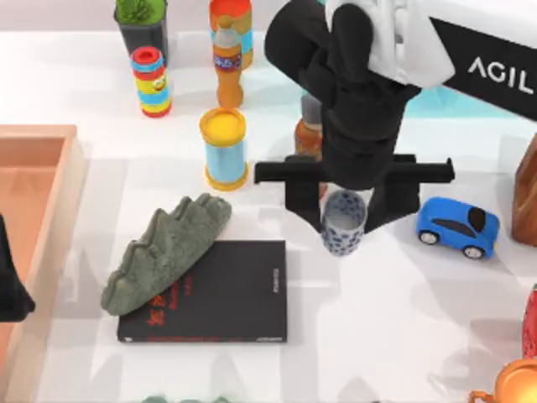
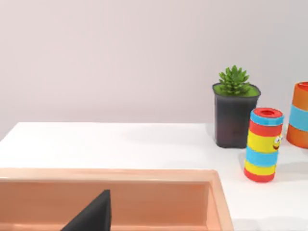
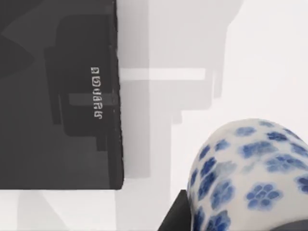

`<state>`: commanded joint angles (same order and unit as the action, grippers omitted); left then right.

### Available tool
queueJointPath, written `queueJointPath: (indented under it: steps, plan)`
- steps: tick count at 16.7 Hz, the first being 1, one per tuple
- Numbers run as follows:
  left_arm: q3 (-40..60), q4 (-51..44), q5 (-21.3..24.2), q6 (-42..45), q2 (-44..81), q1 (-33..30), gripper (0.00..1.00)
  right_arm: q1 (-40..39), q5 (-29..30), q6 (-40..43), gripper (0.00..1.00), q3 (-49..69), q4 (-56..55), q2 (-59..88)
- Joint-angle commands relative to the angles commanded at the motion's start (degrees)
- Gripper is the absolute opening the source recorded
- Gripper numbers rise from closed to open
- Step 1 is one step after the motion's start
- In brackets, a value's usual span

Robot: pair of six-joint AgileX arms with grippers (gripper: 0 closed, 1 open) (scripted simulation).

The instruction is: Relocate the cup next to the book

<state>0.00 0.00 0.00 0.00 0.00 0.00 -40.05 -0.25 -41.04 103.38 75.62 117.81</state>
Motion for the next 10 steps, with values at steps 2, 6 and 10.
queueJointPath:
  steps: [2,6,10]
  plan:
    - [0.0,0.0,0.0,0.0,0.0,0.0,1.0,0.0,0.0,0.0,0.0,0.0,0.0,0.0]
    - [0.0,0.0,0.0,0.0,0.0,0.0,1.0,-0.09,-0.01,0.27,0.0,-2.24,-2.34,0.11]
    - [0.0,0.0,0.0,0.0,0.0,0.0,1.0,-0.17,-0.09,-0.04,0.0,-9.47,-11.41,1.44]
